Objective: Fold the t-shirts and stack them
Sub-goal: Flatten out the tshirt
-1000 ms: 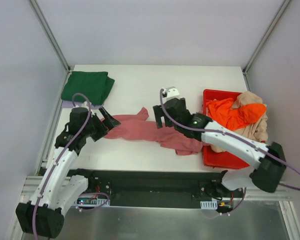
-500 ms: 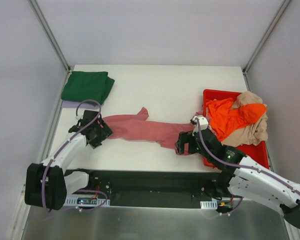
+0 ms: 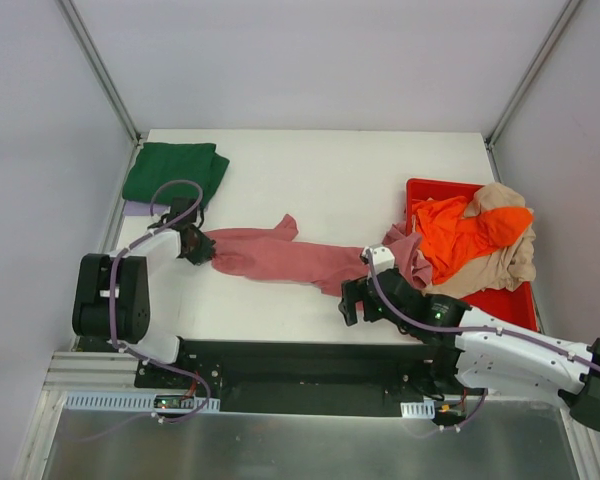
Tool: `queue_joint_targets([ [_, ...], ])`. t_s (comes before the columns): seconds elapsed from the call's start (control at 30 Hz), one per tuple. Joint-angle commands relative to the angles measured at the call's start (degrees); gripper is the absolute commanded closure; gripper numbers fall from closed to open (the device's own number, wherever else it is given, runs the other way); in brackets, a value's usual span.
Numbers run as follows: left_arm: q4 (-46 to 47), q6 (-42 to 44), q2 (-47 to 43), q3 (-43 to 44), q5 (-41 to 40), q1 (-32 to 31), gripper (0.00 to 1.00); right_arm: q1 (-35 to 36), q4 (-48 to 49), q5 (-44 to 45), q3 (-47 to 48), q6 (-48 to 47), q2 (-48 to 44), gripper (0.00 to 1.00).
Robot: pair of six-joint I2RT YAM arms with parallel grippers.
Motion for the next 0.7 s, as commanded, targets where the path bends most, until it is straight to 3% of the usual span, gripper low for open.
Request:
queue_joint_targets([
  [0.0,-1.7,1.4,5.2,-0.3,3.8,0.3,1.00,0.7,-0.5,4.9,2.4,3.9,-0.3,0.04],
  [0.17,-2.5,0.2,-1.4,-3.1,0.3,0.3,1.00,0.7,-8.5,6.5,5.2,7.9,1.6,0.04],
  [0.33,-12.6,-5.6,-12.6,-4.6,-16.0,2.8,1.00,4.0,-17.2,13.0,10.5,11.6,10.1,0.02],
  [0.4,-16.8,-8.2,-14.9,-4.6,-18.8,9.0,1.00,5.6,-18.1,14.1,12.8,11.8,15.0,0.01],
  [0.53,-19.3,-6.2,-16.7,-5.1,-15.2,23.3,1.00,9.3,-18.1,15.0,17.7,10.2,24.1,0.01],
  [0.67,-19.0,-1.3,-16.5,-3.5,-11.7,27.8,1.00,11.6,-17.1,15.5,20.0,9.9,29.2,0.03],
])
